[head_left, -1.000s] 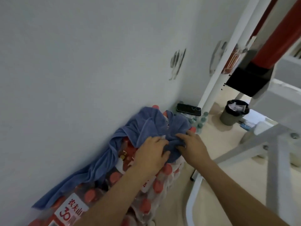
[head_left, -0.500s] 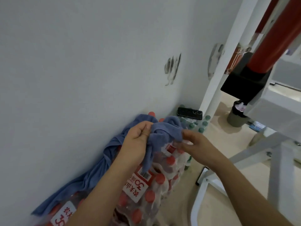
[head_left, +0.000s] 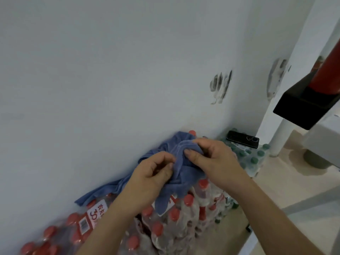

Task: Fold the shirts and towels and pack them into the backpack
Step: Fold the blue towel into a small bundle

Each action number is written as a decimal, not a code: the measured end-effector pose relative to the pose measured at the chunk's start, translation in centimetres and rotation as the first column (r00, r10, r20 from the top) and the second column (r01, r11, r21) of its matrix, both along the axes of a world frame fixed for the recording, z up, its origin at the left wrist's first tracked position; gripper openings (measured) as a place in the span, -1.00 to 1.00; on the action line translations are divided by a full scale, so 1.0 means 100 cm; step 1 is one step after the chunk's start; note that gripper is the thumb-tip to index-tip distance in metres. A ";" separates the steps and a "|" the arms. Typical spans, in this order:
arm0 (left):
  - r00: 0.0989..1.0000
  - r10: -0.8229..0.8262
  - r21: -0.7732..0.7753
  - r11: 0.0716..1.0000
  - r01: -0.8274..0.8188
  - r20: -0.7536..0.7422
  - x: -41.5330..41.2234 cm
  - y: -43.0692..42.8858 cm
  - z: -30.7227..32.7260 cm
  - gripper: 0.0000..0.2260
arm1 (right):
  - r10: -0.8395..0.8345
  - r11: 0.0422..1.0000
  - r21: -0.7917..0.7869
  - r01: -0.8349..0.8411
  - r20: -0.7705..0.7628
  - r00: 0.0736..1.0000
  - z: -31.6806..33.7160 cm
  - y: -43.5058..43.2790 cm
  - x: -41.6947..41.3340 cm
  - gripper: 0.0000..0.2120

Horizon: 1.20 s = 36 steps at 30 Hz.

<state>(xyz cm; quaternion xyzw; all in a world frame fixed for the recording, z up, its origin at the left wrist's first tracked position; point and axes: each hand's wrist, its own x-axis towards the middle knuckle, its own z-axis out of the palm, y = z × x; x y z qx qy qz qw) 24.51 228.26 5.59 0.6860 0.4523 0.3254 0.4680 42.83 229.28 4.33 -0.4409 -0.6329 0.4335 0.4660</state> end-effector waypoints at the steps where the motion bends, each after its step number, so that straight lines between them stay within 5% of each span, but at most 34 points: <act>1: 1.000 0.016 0.025 1.000 -0.017 0.015 0.000 -0.004 0.005 -0.75 | -0.009 0.999 0.045 0.007 0.035 0.999 0.007 -0.001 -0.004 -0.89; 5: 0.976 0.211 0.194 0.961 -0.199 -0.045 0.005 -0.019 0.023 -0.78 | 0.045 0.994 0.100 -0.046 0.014 0.999 0.032 -0.007 -0.017 -0.90; 8: 0.902 0.383 0.137 0.900 -0.413 0.201 -0.003 -0.026 0.041 -0.79 | 0.238 0.971 -0.022 -0.239 -0.060 0.969 0.040 -0.005 -0.011 -0.64; 10: 0.829 0.456 0.054 0.866 -0.497 0.324 -0.016 -0.031 0.055 -0.81 | 0.302 0.952 -0.084 -0.296 0.077 0.950 0.039 -0.003 -0.007 -0.56; 12: 0.799 0.498 0.080 0.831 -0.551 0.337 -0.031 -0.040 0.064 -0.80 | 0.321 0.946 -0.060 -0.318 0.296 0.900 0.039 -0.001 -0.010 -0.74; 14: 0.781 0.532 0.126 0.794 -0.594 0.328 -0.050 -0.053 0.073 -0.80 | 0.323 0.944 -0.057 -0.325 0.359 0.876 0.039 -0.002 -0.021 -0.88; 18: 0.865 0.488 0.137 0.855 -0.501 0.120 -0.104 -0.088 0.081 -0.98 | 0.362 0.931 -0.050 -0.360 0.221 0.906 0.054 -0.028 -0.070 -0.82; 22: 0.913 0.396 0.064 0.913 -0.403 0.098 -0.168 -0.135 0.076 -0.70 | 0.493 0.854 0.039 -0.519 0.256 0.831 0.079 -0.082 -0.144 -0.80; 28: 0.991 0.129 0.074 0.988 -0.132 0.047 -0.231 -0.215 0.064 -0.63 | 0.596 0.766 0.020 -0.642 0.352 0.722 0.097 -0.162 -0.237 -0.84; 33: 0.935 0.356 0.165 0.922 -0.350 -0.003 -0.279 -0.267 0.066 -0.75 | 0.600 0.790 -0.002 -0.613 0.205 0.773 0.088 -0.195 -0.281 -0.91; 36: 0.906 0.419 0.164 0.891 -0.424 0.067 -0.312 -0.297 0.075 -0.86 | 0.717 0.696 -0.172 -0.697 0.112 0.688 0.064 -0.207 -0.303 -0.83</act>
